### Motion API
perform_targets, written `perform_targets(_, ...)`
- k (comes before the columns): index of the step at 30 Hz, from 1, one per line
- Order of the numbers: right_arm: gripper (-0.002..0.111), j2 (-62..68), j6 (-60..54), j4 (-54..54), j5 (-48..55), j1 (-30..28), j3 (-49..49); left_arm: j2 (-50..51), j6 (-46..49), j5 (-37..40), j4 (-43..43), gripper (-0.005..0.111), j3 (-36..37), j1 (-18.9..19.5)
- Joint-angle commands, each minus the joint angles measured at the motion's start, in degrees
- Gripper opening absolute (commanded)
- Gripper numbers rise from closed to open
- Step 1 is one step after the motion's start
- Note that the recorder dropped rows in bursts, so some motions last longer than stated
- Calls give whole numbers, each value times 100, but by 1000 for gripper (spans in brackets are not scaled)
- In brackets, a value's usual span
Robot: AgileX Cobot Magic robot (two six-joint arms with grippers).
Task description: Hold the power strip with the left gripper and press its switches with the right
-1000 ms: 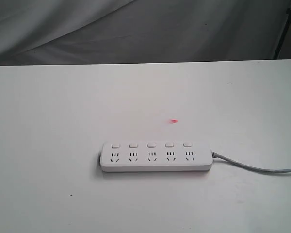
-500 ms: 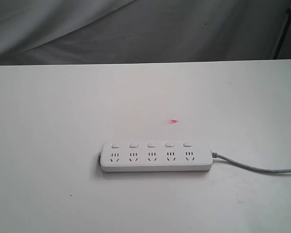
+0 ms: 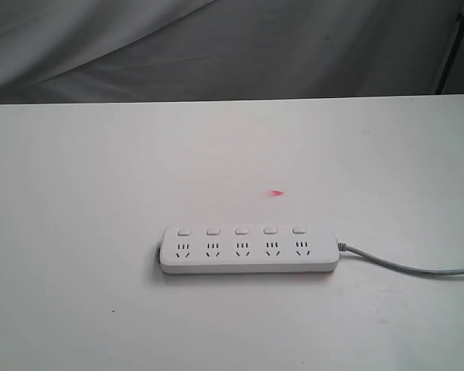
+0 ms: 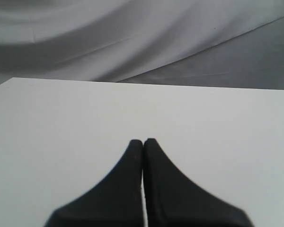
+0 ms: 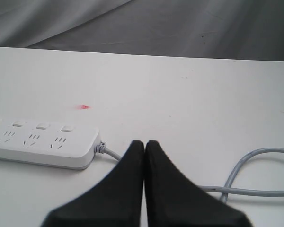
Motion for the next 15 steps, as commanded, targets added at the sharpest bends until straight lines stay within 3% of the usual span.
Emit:
perform_targets(1, 0, -30, 8, 31, -18, 31, 15, -19, -21, -233, 11, 1, 23, 22)
perform_targets(7, 0, -30, 8, 31, -18, 31, 15, -19, -21, -167, -162, 1, 2, 22)
perform_targets(15, 0, -30, 8, 31, -18, 31, 15, 537, 362, 204, -206, 1, -1188, 22)
